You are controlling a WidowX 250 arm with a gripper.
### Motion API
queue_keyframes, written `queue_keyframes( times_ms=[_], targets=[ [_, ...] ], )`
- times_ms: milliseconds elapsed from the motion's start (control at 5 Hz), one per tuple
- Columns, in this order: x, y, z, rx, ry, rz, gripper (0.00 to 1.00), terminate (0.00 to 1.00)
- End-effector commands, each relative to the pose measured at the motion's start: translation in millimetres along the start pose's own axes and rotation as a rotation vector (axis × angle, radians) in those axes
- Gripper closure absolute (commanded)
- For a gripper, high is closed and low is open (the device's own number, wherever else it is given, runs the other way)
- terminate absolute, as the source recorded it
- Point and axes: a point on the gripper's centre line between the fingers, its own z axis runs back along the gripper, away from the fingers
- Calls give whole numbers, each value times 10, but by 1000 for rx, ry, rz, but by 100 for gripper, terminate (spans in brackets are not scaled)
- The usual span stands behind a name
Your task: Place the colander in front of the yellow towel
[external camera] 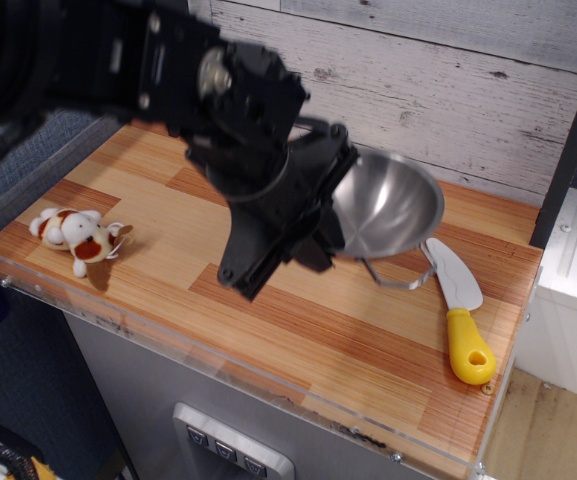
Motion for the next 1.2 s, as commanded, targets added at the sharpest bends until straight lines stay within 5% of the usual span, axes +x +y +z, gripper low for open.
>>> queue_keyframes(
  times_ms=[0,1000],
  targets=[
    [-37,330,4,-29,21,-31,100,0],
    [112,616,-388,100,15,-9,100,0]
  ],
)
